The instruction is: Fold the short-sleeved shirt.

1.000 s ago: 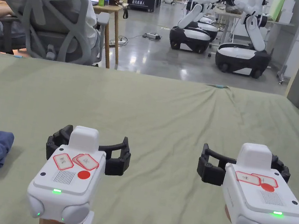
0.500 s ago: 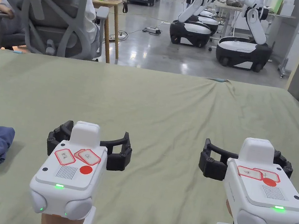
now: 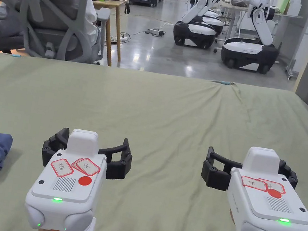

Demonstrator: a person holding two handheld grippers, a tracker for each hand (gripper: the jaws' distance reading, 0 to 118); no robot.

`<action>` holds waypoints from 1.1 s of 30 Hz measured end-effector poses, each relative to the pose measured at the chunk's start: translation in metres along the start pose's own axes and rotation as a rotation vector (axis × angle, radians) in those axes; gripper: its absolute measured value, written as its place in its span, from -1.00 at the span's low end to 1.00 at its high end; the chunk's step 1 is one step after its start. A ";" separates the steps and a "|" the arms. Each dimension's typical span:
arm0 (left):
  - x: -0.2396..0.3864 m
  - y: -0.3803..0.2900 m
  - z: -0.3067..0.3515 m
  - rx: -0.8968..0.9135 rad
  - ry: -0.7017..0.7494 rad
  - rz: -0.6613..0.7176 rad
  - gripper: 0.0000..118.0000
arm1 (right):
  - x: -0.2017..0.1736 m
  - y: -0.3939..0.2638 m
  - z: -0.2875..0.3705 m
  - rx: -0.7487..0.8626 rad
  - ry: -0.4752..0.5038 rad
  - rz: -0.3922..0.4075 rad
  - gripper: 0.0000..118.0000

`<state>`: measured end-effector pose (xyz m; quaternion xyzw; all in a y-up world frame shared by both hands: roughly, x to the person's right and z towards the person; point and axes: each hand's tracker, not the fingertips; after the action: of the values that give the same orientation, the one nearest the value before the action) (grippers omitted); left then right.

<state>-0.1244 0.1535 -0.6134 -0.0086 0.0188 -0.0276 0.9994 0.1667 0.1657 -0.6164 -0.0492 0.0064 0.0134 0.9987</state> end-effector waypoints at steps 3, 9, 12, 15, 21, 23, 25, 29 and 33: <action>0.000 0.000 0.001 0.012 -0.005 -0.001 1.00 | -0.003 -0.001 0.001 0.011 0.005 0.011 1.00; 0.003 0.000 0.002 0.011 -0.013 -0.010 1.00 | -0.005 0.001 0.005 0.025 0.013 0.013 1.00; 0.003 0.001 0.002 0.015 -0.009 -0.011 1.00 | -0.002 0.000 0.007 0.033 0.028 0.000 1.00; 0.002 0.001 0.002 0.012 -0.005 -0.007 1.00 | 0.000 0.003 0.009 0.034 0.015 -0.009 1.00; 0.005 0.000 0.001 0.001 -0.021 -0.016 1.00 | 0.001 0.009 0.007 0.033 0.003 -0.046 1.00; 0.005 0.000 0.001 0.000 -0.022 -0.024 1.00 | -0.001 0.015 0.011 0.016 -0.031 -0.071 1.00; 0.005 0.001 0.001 -0.004 -0.019 -0.021 1.00 | -0.002 0.019 0.016 0.030 -0.026 -0.067 1.00; 0.005 0.003 0.000 -0.002 -0.015 -0.028 1.00 | -0.004 0.021 0.013 0.008 0.084 -0.063 1.00; 0.006 0.004 -0.001 0.003 -0.013 -0.034 1.00 | -0.014 0.032 0.016 -0.046 0.056 -0.094 1.00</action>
<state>-0.1184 0.1576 -0.6145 -0.0078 0.0120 -0.0444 0.9989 0.1515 0.1988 -0.6032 -0.0727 0.0318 -0.0348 0.9962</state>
